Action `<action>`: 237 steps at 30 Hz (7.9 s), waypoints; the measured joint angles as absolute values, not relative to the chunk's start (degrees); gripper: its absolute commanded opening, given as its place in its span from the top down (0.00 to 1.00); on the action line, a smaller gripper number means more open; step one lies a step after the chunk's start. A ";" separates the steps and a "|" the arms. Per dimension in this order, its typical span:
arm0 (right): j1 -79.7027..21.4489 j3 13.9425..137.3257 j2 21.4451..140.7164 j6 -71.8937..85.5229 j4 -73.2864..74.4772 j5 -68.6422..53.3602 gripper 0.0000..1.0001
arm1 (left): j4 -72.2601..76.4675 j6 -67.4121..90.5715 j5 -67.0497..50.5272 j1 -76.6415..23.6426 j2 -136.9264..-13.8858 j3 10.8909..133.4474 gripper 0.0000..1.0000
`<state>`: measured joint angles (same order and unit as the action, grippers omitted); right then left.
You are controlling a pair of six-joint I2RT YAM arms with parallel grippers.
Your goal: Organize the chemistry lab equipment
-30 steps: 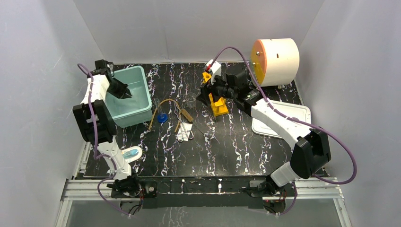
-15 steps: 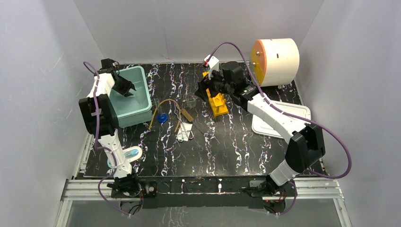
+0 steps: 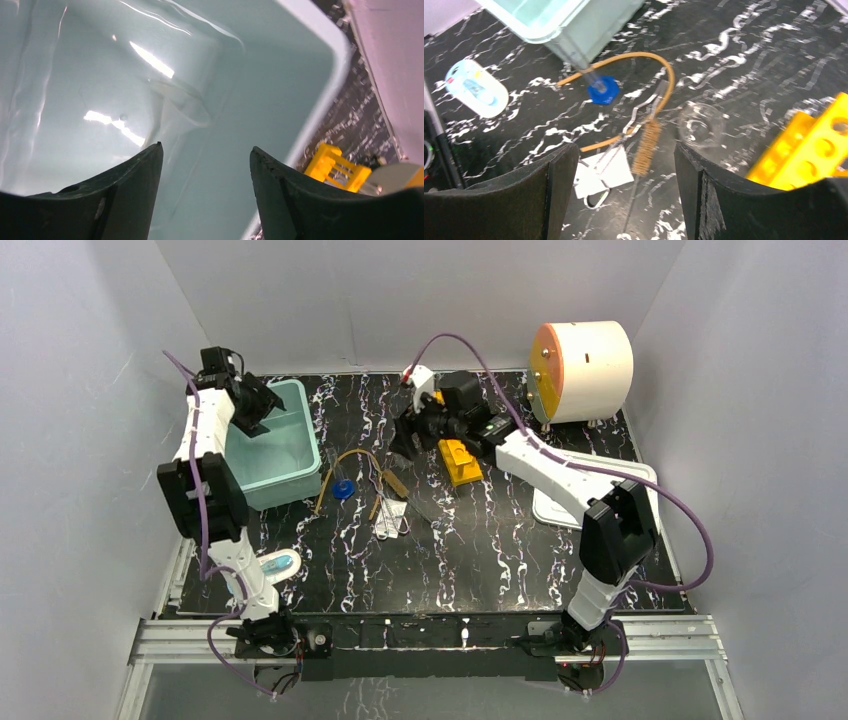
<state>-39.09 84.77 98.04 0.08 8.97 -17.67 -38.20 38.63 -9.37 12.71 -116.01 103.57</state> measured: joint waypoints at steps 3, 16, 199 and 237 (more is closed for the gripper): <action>-42.61 84.75 99.20 0.34 7.49 -18.09 0.21 | -38.48 36.42 -8.97 11.66 -108.90 101.21 0.31; -50.04 86.13 111.28 3.49 -5.04 -15.49 0.30 | -38.48 28.77 -5.28 6.15 -84.16 91.09 0.25; -23.57 80.42 88.86 29.76 5.69 -21.12 0.19 | -38.59 6.33 12.91 7.05 -111.48 86.78 1.00; -37.69 82.56 94.17 11.70 14.31 -3.60 0.16 | -37.89 13.17 11.25 5.17 -100.84 87.64 0.45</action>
